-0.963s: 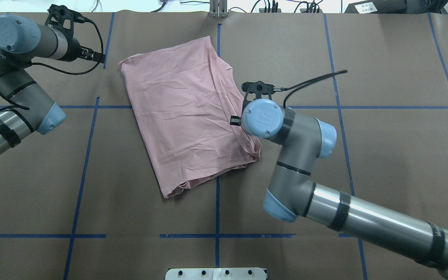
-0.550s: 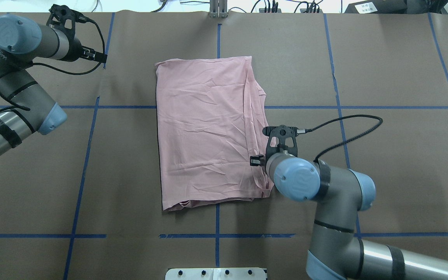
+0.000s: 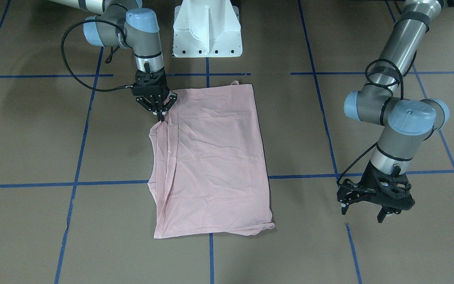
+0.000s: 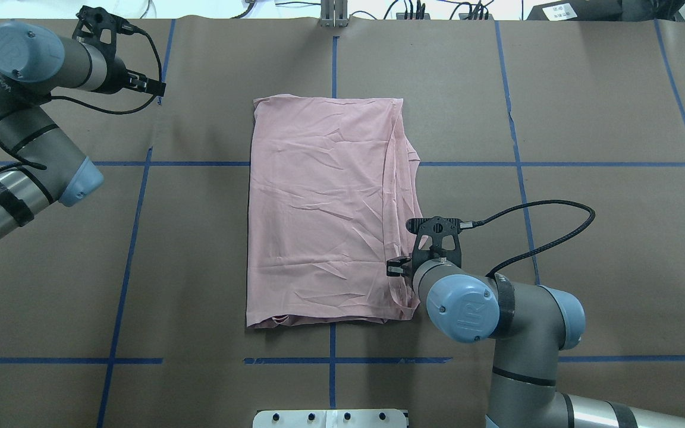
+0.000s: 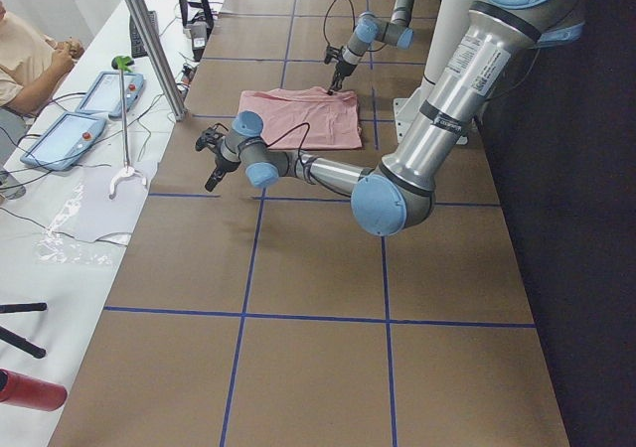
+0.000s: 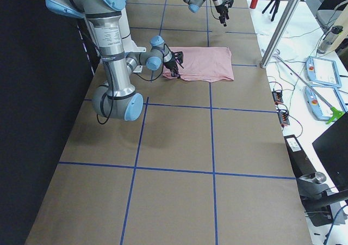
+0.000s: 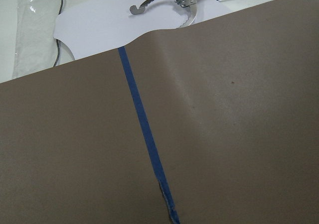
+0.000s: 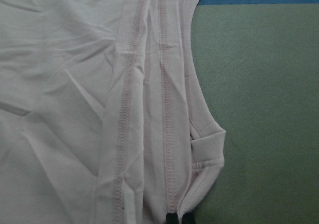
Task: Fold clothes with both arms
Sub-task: 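Lower the left gripper to the shirt corner nearest the robot while right holds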
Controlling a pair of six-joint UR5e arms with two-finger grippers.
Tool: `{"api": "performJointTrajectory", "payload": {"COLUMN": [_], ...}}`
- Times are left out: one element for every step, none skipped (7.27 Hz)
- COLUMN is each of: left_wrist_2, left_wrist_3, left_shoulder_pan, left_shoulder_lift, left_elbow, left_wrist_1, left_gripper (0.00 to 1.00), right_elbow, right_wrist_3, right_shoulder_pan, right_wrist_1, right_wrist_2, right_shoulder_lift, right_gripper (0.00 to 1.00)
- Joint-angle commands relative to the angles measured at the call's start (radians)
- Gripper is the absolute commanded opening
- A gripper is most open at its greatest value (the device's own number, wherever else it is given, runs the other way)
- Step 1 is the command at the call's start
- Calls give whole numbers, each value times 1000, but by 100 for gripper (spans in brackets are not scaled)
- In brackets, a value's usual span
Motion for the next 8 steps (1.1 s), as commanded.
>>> {"api": "performJointTrajectory", "payload": {"left_wrist_2": [-3, -3, -24, -28, -23, -12, 21, 81], "left_wrist_3": [-20, -68, -150, -239, -339, -447, -532, -630], "left_shoulder_pan": [3, 10, 33, 96, 161, 233, 296, 384], "left_shoulder_lift": [30, 47, 60, 106, 167, 235, 284, 304], "left_elbow": [-53, -92, -137, -225, -334, -442, -534, -621], "left_wrist_1": [2, 12, 14, 15, 17, 17, 37, 125], "left_gripper": [100, 100, 100, 100, 100, 100, 100, 100], "right_elbow": [42, 78, 140, 196, 220, 223, 221, 221], "right_wrist_3": [-4, -10, -13, -13, -9, -4, -4, -2], "right_shoulder_pan": [1, 5, 3, 3, 3, 2, 2, 2], "right_wrist_1": [-1, -6, -9, -7, 0, 2, 2, 2], "right_wrist_2": [6, 28, 37, 39, 39, 39, 39, 39], "right_shoulder_lift": [-2, -17, -64, -114, -132, -131, -131, -129], "right_gripper": [100, 100, 100, 100, 100, 100, 100, 100]}}
